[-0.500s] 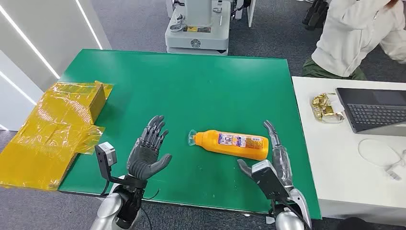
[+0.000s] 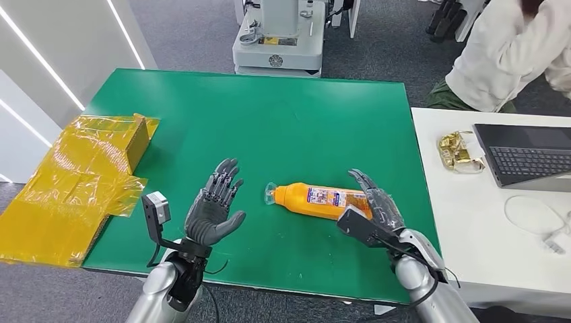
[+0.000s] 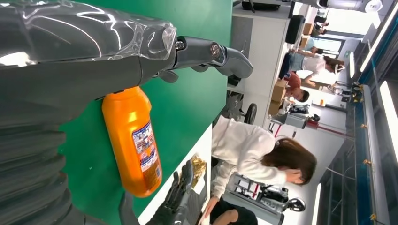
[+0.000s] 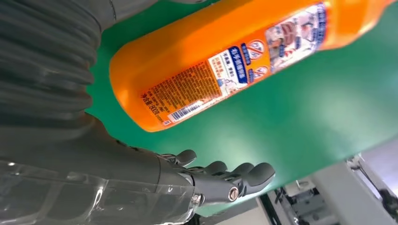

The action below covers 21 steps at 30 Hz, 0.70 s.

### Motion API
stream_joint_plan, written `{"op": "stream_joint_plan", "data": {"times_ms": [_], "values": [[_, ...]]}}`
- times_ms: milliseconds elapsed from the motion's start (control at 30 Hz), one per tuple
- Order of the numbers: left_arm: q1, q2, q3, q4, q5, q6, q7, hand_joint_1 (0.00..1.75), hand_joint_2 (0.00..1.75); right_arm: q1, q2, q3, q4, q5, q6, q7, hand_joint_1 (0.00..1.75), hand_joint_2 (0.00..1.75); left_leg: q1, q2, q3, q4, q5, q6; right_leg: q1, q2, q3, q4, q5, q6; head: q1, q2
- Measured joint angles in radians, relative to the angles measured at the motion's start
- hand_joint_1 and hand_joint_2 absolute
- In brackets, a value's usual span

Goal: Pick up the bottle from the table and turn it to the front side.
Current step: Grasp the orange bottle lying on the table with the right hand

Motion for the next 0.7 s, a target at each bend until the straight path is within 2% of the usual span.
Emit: {"op": "stream_joint_plan", "data": {"times_ms": [267,467,700], "values": [[-0.006,0.018,0.000,0.015,0.012,0.001,-0.008,0.00,1.75,-0.092,-0.031,0.110,0.117,0.002,0.077,0.003,0.00,1.75,0.000,0.000,0.000,0.000,0.000,0.000,0.000,0.000,0.000,0.000,0.000,0.000,0.000,0.000],[-0.006,0.028,0.000,0.017,-0.003,0.006,-0.013,0.00,1.75,-0.143,-0.034,0.182,0.193,-0.042,0.035,-0.064,0.00,1.75,0.000,0.000,0.000,0.000,0.000,0.000,0.000,0.000,0.000,0.000,0.000,0.000,0.000,0.000],[-0.022,0.036,0.000,0.031,-0.017,0.005,-0.020,0.00,1.75,-0.216,-0.034,0.264,0.237,-0.062,0.027,-0.085,0.00,1.75,0.000,0.000,0.000,0.000,0.000,0.000,0.000,0.000,0.000,0.000,0.000,0.000,0.000,0.000]]}}
